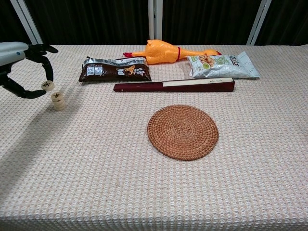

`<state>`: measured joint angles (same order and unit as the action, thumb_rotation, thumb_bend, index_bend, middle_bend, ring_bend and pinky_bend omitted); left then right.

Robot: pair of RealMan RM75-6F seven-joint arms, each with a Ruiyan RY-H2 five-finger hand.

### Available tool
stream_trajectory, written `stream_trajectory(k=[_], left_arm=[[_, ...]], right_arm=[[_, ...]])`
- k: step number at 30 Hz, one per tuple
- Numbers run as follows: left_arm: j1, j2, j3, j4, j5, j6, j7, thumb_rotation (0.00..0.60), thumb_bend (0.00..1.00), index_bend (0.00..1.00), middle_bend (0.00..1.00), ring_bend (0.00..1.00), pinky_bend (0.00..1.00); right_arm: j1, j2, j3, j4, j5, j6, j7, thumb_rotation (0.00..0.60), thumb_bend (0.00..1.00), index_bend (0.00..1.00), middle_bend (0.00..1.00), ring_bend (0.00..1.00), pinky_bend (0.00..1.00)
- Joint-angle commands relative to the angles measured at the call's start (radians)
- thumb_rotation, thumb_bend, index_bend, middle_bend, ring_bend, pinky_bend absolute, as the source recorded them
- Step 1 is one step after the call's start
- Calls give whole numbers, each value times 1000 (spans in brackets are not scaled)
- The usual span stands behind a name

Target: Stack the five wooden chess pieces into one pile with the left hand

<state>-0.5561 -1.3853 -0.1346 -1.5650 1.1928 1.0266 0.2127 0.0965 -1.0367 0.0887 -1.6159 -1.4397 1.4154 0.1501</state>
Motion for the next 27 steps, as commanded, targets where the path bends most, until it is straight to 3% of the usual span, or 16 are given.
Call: stream_trajectory(k=[1, 27], left_arm=[[-21, -14, -13, 28, -28, -37, -20, 600, 327, 476, 0, 0, 0], [-54, -44, -8, 100, -102, -94, -13, 600, 326, 465, 0, 0, 0]], right_arm=[[0, 1, 1, 1, 2, 0, 3, 600, 282, 0, 0, 0, 0], [-3, 8, 0, 3, -6, 4, 20, 600, 282, 0, 0, 0, 0]])
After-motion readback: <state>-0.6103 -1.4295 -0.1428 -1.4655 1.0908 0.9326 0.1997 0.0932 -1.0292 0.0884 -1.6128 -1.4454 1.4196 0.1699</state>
